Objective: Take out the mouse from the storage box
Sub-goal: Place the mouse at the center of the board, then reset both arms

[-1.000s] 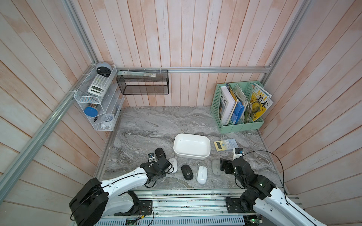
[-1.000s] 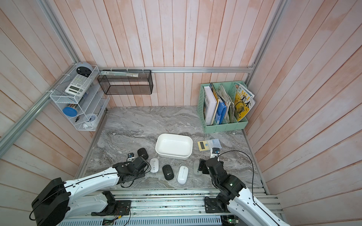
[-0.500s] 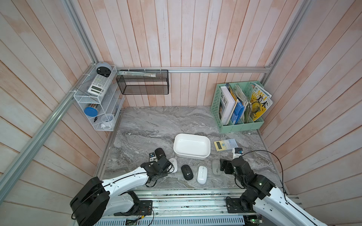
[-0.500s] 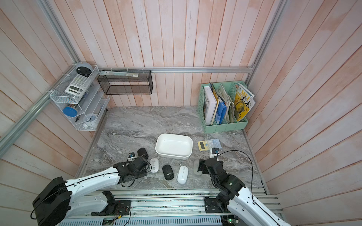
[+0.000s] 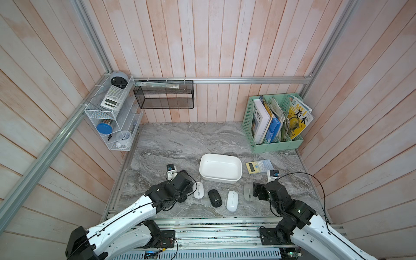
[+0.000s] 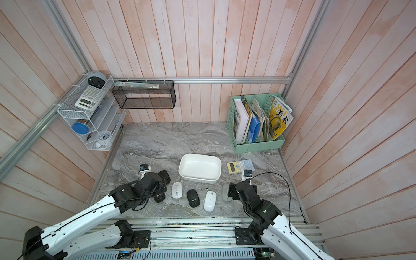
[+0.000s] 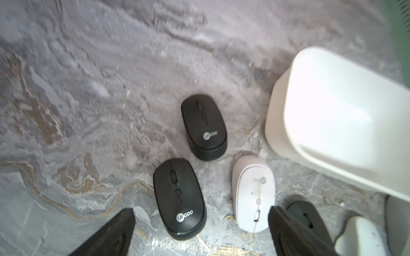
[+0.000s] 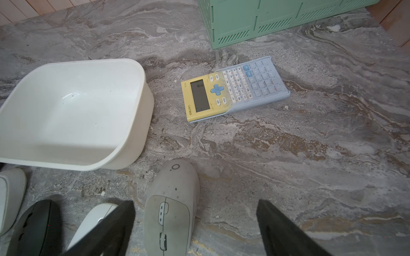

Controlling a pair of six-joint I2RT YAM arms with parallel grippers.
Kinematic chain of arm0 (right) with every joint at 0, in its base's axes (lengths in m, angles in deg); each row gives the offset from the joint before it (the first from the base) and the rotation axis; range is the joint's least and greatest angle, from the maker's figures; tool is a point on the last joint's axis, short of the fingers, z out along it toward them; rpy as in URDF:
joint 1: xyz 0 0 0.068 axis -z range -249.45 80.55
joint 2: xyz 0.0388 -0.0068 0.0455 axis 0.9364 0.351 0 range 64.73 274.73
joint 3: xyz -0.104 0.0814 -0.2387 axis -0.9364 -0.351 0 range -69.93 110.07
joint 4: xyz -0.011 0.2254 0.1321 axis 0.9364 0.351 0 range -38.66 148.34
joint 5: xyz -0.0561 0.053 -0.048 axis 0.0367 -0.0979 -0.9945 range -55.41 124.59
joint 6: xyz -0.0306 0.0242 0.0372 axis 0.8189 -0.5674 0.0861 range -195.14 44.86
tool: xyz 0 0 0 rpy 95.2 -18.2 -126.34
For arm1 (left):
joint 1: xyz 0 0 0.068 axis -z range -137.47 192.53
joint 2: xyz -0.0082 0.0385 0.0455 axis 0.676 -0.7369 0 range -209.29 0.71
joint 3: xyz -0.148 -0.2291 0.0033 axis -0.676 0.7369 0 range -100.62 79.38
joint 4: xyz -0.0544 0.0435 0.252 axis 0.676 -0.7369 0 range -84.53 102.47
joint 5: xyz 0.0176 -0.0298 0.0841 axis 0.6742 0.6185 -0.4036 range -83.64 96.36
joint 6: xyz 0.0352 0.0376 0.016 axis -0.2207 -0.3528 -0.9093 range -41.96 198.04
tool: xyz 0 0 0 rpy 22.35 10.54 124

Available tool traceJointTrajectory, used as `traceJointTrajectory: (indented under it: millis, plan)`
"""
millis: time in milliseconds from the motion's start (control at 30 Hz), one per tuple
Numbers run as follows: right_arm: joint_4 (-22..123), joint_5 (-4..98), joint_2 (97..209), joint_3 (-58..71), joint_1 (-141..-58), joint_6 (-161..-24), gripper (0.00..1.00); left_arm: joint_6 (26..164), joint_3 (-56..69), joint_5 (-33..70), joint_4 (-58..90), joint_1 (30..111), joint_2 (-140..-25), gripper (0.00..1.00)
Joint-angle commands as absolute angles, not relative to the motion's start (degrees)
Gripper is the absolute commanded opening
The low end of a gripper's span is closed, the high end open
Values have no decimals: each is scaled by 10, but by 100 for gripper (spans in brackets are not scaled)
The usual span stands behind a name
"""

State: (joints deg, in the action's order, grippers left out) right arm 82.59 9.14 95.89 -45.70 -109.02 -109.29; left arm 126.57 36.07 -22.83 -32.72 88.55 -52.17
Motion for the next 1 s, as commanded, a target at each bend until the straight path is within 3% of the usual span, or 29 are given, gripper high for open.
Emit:
traceJointTrajectory:
  millis: [0,167,300,600,800,967]
  plan:
    - [844,52,966,-397,-1087,-1071,96,1189,319,-350,-334,881,-496,100]
    - [821,-24,986,-344,-1086,-1025,97,1034,365,-462,-134,869,-437,100]
    - [744,-86,1007,-342,-1082,-979,97,932,433,-494,53,810,-425,100]
    - [440,-118,1088,-433,-1027,-789,97,818,631,-370,452,600,-521,100]
    - [361,-69,1188,-455,-914,-803,97,821,638,-296,525,516,-640,100]
    - [233,-43,1265,-491,-873,-767,98,815,647,-239,638,470,-743,100]
